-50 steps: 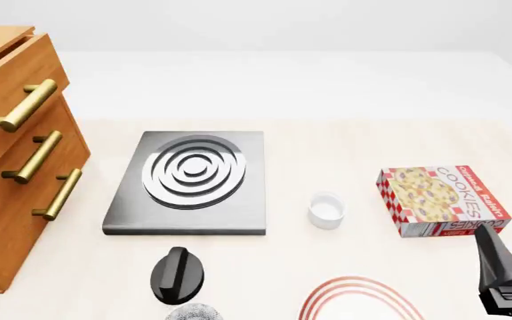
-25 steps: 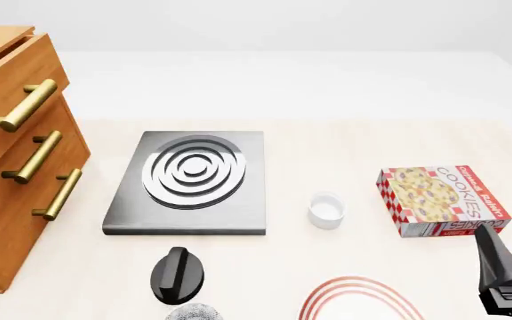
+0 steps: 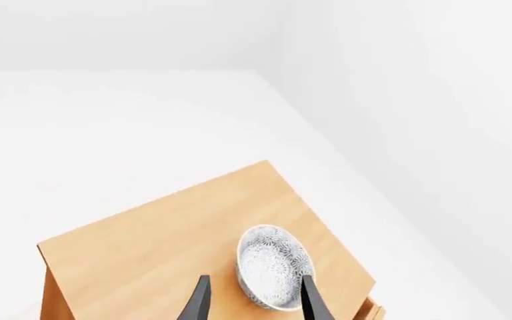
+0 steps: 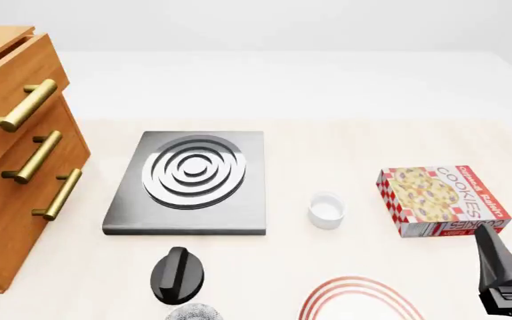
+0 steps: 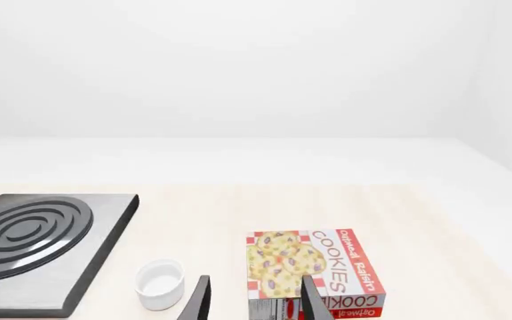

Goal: Pick the akita bowl on the wooden cabinet and place it on the plate.

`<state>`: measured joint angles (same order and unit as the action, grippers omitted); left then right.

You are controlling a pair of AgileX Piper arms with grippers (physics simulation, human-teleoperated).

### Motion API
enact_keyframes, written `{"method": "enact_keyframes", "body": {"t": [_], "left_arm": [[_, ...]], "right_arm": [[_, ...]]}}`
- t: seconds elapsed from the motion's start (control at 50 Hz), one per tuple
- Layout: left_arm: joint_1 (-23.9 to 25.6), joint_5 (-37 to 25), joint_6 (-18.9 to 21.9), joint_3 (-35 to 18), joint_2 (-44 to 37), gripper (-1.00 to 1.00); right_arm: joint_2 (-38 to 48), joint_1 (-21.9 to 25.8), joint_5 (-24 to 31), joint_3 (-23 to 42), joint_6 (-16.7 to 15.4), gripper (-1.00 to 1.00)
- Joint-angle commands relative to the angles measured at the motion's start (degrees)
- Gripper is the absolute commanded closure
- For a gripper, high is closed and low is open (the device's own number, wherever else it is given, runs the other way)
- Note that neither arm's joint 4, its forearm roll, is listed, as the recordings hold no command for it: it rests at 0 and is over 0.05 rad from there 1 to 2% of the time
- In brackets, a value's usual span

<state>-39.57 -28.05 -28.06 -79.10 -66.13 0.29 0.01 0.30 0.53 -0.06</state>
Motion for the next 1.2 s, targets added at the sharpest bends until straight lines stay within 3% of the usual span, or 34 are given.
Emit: {"method": "enact_keyframes", "body": {"t": [0.02, 0.8, 1.2], "left_arm": [[0.5, 0.2, 0.4, -0.6, -1.5, -1.00], [0.9, 1.1, 0.2, -3.3, -7.9, -1.00], [2.0, 2.6, 0.5, -1.6, -9.0, -1.00]], "right_arm": [[0.0, 0.0, 0.0, 0.0, 0.0, -1.00], [0.0, 0.0, 0.0, 0.0, 0.0, -1.00], [0.0, 0.0, 0.0, 0.0, 0.0, -1.00]]}}
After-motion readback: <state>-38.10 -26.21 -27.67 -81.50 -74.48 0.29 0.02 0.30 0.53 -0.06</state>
